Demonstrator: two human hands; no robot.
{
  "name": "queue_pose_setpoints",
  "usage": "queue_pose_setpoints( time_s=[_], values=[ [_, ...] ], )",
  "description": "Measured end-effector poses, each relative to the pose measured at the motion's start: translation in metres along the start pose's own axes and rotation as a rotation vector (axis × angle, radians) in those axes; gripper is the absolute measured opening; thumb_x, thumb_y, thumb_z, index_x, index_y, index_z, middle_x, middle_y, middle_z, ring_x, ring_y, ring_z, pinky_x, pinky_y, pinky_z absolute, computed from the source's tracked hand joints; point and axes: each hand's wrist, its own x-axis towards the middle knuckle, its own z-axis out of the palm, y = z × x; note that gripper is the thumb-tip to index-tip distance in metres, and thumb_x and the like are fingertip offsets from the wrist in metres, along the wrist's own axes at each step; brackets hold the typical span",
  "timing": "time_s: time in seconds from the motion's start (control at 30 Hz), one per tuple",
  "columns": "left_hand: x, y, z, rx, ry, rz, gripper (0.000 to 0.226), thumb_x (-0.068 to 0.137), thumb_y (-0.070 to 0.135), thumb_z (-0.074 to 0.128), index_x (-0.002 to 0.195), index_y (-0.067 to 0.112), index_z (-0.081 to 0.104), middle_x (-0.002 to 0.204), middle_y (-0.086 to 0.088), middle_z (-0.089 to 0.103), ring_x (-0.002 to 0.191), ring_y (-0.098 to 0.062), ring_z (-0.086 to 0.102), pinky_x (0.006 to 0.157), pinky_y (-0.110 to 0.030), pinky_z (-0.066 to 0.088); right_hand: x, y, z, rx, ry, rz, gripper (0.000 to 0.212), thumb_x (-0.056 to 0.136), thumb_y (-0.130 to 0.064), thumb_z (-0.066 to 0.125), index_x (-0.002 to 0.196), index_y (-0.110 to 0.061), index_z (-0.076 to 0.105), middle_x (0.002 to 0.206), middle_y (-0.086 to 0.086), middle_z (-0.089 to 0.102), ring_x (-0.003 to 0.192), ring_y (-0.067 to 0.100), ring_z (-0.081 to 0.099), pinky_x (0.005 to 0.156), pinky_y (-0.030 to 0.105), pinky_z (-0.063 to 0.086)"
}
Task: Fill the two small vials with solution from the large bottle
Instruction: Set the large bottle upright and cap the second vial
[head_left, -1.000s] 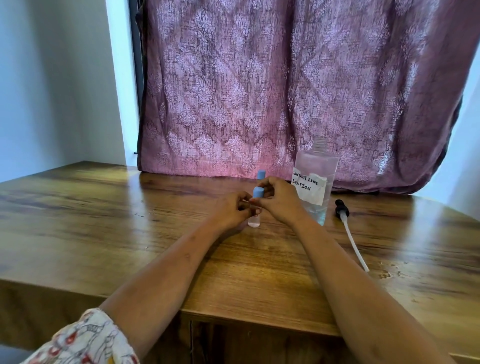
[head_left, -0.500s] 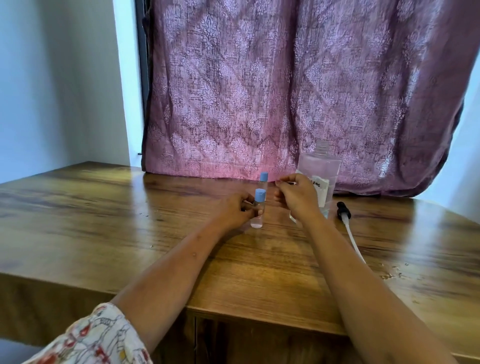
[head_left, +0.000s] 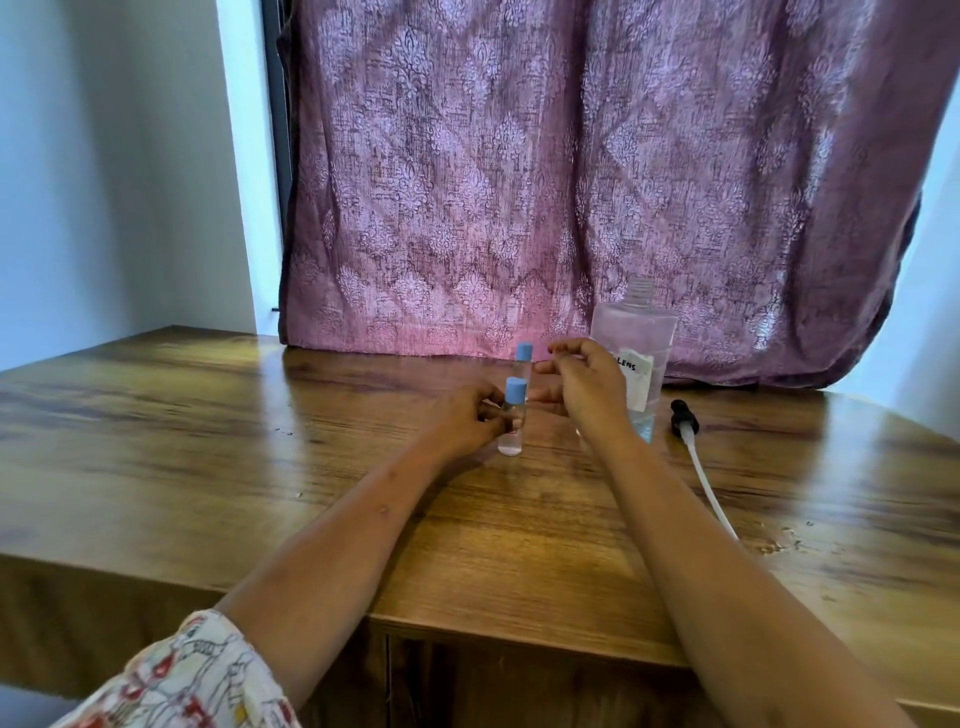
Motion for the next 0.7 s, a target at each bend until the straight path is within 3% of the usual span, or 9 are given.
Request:
queue_pose_setpoints(
  time_s=[0.07,0.13,0.23,0.33,0.43,0.6,0.67,0.7],
  values=[
    [0.000,0.000,0.000,-0.003,-0.003,-0.007,0.035,0.078,0.030,0.073,0.107,0.014,0.062,0.099,-0.004,0.073,0.092,-0.014,0.067,0.084,-0.031,0.051,0.001,0.003,0.002,-0.076,-0.002,-0.051,0.014,0.092,-0.007,0.048,0.093,-0.017,0.058,0.094,0.007,0.068,0.071,0.018,0.064,0.062,0.028,0.056],
    [-0.001,-0.001,0.000,-0.037,-0.004,-0.012,0.035,0.076,0.030,0.075,0.105,0.014,0.062,0.096,-0.005,0.074,0.090,-0.016,0.068,0.086,-0.037,0.054,0.000,0.008,0.006,-0.143,-0.127,-0.078,0.019,0.092,-0.010,0.049,0.103,-0.022,0.060,0.109,0.000,0.064,0.097,0.016,0.061,0.082,0.029,0.053],
    [-0.001,-0.003,0.000,-0.066,-0.012,-0.004,0.039,0.074,0.035,0.076,0.105,0.015,0.062,0.096,-0.005,0.073,0.089,-0.017,0.069,0.086,-0.044,0.054,-0.006,0.011,0.012,-0.127,-0.362,-0.015,0.026,0.098,-0.019,0.044,0.121,-0.022,0.054,0.124,-0.002,0.052,0.114,0.011,0.049,0.085,0.018,0.045],
    [-0.001,-0.004,0.000,-0.060,-0.016,-0.009,0.041,0.074,0.038,0.075,0.106,0.016,0.062,0.095,-0.004,0.073,0.089,-0.016,0.069,0.085,-0.044,0.054,-0.002,0.014,0.013,-0.095,-0.342,-0.012,0.018,0.096,-0.019,0.048,0.106,-0.029,0.061,0.118,0.002,0.058,0.115,0.019,0.054,0.094,0.031,0.048],
    [0.000,-0.006,0.001,-0.076,-0.022,-0.023,0.040,0.072,0.039,0.076,0.103,0.018,0.062,0.094,-0.002,0.073,0.090,-0.017,0.069,0.087,-0.045,0.053,0.003,0.015,0.003,-0.130,-0.302,-0.011,0.020,0.091,-0.015,0.056,0.099,-0.032,0.061,0.105,0.001,0.063,0.104,0.020,0.061,0.086,0.031,0.051],
    [-0.001,-0.001,0.000,-0.033,0.001,-0.001,0.036,0.077,0.034,0.074,0.103,0.013,0.062,0.095,-0.006,0.074,0.089,-0.019,0.068,0.085,-0.039,0.053,0.000,0.013,0.002,-0.360,-0.363,-0.139,0.046,0.083,0.003,0.063,0.123,-0.018,0.058,0.107,0.001,0.062,0.103,0.009,0.057,0.069,-0.001,0.044],
    [-0.002,0.001,0.000,-0.003,0.008,-0.006,0.039,0.078,0.033,0.073,0.108,0.012,0.061,0.097,-0.008,0.073,0.091,-0.020,0.067,0.082,-0.034,0.052,0.000,0.012,0.004,-0.403,-0.334,-0.173,0.047,0.082,0.003,0.064,0.124,-0.017,0.055,0.102,0.003,0.061,0.100,0.013,0.060,0.069,0.003,0.045],
    [-0.003,0.002,0.000,0.015,0.012,-0.005,0.039,0.078,0.033,0.073,0.109,0.011,0.062,0.098,-0.008,0.073,0.091,-0.020,0.067,0.080,-0.032,0.050,0.001,0.011,0.005,-0.433,-0.313,-0.195,0.045,0.081,0.002,0.065,0.121,-0.016,0.053,0.101,0.005,0.063,0.098,0.016,0.063,0.073,0.011,0.049]
  ],
)
